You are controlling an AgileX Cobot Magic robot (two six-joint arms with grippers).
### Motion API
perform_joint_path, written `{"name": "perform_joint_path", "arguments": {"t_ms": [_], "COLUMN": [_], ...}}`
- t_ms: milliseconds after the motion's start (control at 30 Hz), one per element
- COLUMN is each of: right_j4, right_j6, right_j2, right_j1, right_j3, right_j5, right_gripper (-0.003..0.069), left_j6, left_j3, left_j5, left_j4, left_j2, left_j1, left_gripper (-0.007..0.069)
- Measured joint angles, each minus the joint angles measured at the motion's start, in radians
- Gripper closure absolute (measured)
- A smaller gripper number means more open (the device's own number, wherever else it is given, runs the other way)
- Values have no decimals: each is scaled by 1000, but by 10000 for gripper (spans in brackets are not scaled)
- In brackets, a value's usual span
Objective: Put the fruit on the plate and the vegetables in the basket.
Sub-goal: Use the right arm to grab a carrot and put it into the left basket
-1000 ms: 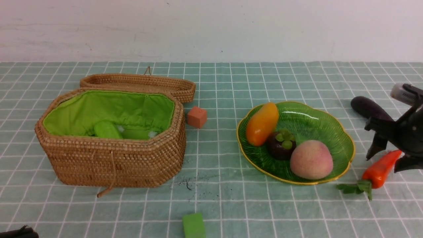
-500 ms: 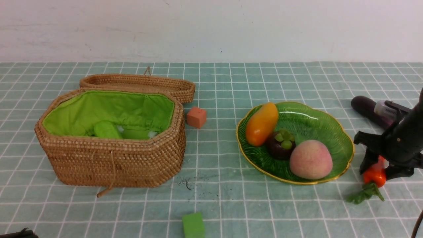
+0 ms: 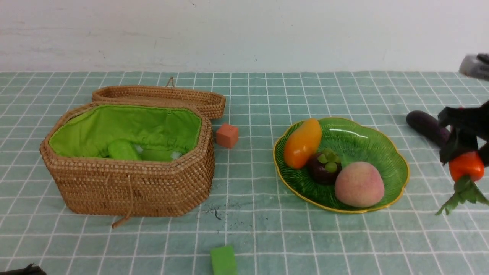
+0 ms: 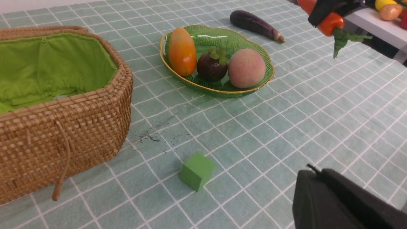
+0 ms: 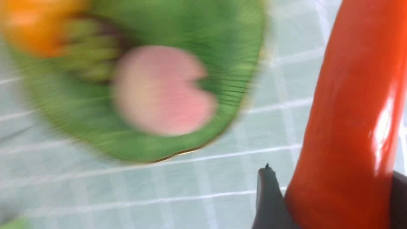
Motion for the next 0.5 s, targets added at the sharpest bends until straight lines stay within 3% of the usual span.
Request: {"name": "perform_joint_path", "arguments": {"t_ms": [133,200,300,500], "right_j4": [47,94,153,191], "right_j6": [-136,-253,-427,-672], "right_j2": [-21,11,109,395], "right_j1": [150,284,447,662], "right_j3": [-119,-221,-379,-649], "right_j5": [0,-32,-124,-348], "right_gripper": [282,282,282,282], "left_j6": [11,28,50,60], "left_j3": [0,0,0,0], "left_j5": [0,-1,-13,-53], "left_j4": [-6,-6,-5,11], "left_j2": [0,0,0,0], "left_j1": [0,0,0,0], "left_gripper": [617,617,617,617]}}
